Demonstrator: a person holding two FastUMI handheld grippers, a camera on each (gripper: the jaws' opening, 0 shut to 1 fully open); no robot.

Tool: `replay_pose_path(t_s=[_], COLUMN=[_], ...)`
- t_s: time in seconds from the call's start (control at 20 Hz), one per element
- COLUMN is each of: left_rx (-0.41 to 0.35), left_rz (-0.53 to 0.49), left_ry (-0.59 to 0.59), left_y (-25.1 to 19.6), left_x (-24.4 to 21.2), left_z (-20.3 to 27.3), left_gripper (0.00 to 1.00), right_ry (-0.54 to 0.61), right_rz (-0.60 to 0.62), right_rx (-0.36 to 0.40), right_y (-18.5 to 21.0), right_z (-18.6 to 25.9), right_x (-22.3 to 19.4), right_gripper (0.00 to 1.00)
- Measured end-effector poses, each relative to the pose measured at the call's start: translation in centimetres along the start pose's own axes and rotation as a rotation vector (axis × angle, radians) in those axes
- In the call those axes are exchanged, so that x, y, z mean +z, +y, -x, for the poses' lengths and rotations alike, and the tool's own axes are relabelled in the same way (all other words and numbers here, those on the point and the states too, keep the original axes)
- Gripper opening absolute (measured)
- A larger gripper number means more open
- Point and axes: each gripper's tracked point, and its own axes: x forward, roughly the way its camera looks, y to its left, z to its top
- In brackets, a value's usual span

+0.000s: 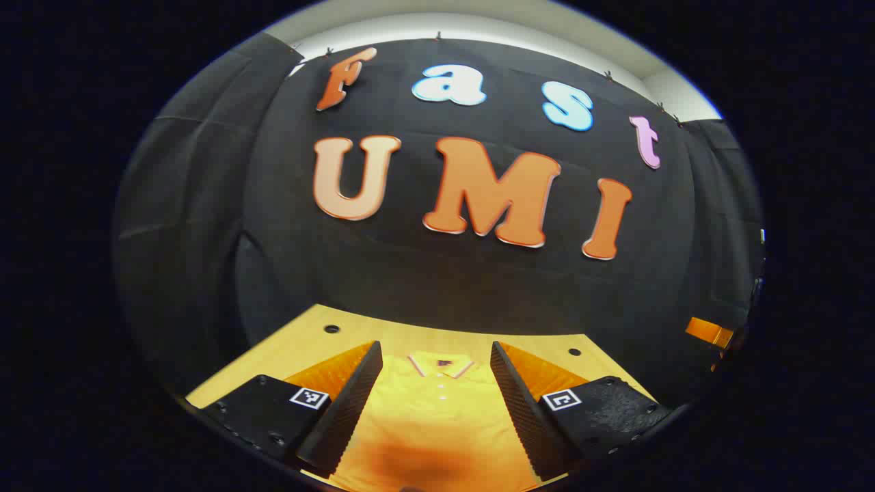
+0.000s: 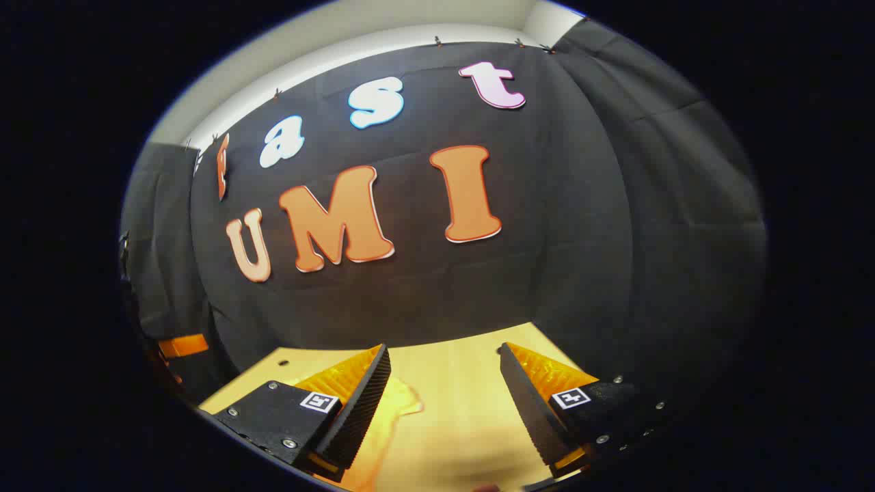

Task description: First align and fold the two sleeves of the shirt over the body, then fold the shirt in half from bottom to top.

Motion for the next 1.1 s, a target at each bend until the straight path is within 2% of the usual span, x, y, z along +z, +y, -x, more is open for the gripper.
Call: replay_pose_path(t_s=[0.05,0.1,0.2,0.3,0.45,0.55,0.6,0.8,0.95,1.1], left_rx=[0.018,0.044,0.082,0.075,0.065,0.082,0.082,0.095,0.127,0.139], left_rz=[-0.001,-0.004,-0.027,-0.023,0.003,-0.024,-0.039,-0.05,-0.069,-0.046], left_ry=[-0.014,-0.03,-0.037,-0.057,-0.061,-0.067,-0.061,-0.03,0.04,0.07], left_y=[3.3,6.5,11.5,14.6,15.1,15.5,15.3,14.0,12.5,11.3], left_x=[0.9,1.8,2.9,4.0,4.5,4.9,5.1,4.5,2.1,1.1], left_z=[0.8,1.2,1.5,2.1,2.1,1.3,0.4,-4.5,-10.4,-13.1], left_gripper=[0.98,1.0,0.98,0.97,0.98,0.98,0.98,0.97,0.97,0.98], right_ry=[-0.015,-0.062,-0.129,-0.116,-0.071,-0.022,-0.002,0.051,0.084,0.15], right_rz=[0.012,0.042,0.114,0.141,0.066,0.036,0.042,0.056,0.069,0.095], right_rx=[-0.02,-0.038,-0.09,-0.062,-0.032,-0.036,-0.044,-0.047,-0.04,-0.061], right_y=[2.9,4.4,6.7,10.9,13.1,13.4,13.1,12.0,9.9,7.8], right_z=[0.9,1.7,3.1,4.1,3.7,2.5,1.8,-2.5,-7.8,-11.6], right_x=[-0.3,0.5,1.9,1.6,1.0,-0.2,-0.7,-2.0,-2.1,-3.7], right_gripper=[0.98,0.98,0.98,1.0,0.98,1.0,0.98,0.98,0.98,0.98])
